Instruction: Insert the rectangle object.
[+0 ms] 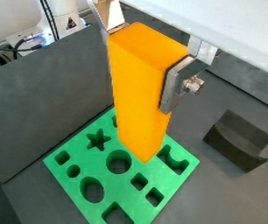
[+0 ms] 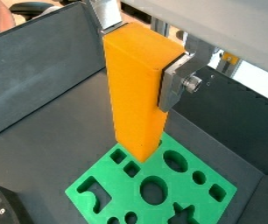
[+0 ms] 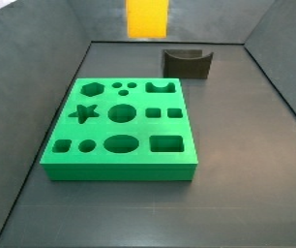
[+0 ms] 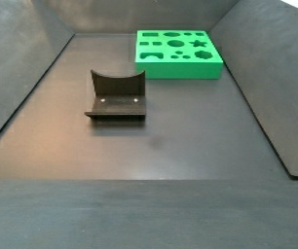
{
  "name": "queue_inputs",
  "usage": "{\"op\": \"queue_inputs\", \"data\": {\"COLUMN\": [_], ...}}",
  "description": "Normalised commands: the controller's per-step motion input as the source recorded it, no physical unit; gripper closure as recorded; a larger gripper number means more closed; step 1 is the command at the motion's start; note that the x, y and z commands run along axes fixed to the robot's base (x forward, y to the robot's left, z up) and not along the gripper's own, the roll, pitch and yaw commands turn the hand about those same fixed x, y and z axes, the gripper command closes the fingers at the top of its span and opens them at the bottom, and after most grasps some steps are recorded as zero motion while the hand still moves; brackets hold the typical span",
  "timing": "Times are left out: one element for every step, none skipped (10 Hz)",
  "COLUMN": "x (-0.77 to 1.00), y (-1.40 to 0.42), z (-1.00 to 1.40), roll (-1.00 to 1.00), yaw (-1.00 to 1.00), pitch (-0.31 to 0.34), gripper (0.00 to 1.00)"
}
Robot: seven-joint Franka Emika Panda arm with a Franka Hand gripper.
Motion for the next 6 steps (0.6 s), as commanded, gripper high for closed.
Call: {"op": "queue_inputs", "data": {"x": [-0.15, 0.00, 0.49, 0.80, 0.71, 0.64], "y": [-0.13, -0.17, -0.59, -0.57, -0.54, -0.50], "z": [-0.07, -0.44, -0.71, -0.94, -0.87, -0.59], "roll": [0.02, -0.06, -0.04, 0.01, 0.15, 0.32], "yaw": [0.08, 0.02, 0.00, 0.00, 0.02, 0.09], "pitch": [-0.091, -0.041, -0.004, 0.007, 0.000, 0.029], "gripper": [1.00, 1.00, 1.00, 1.00, 1.00, 1.00]}}
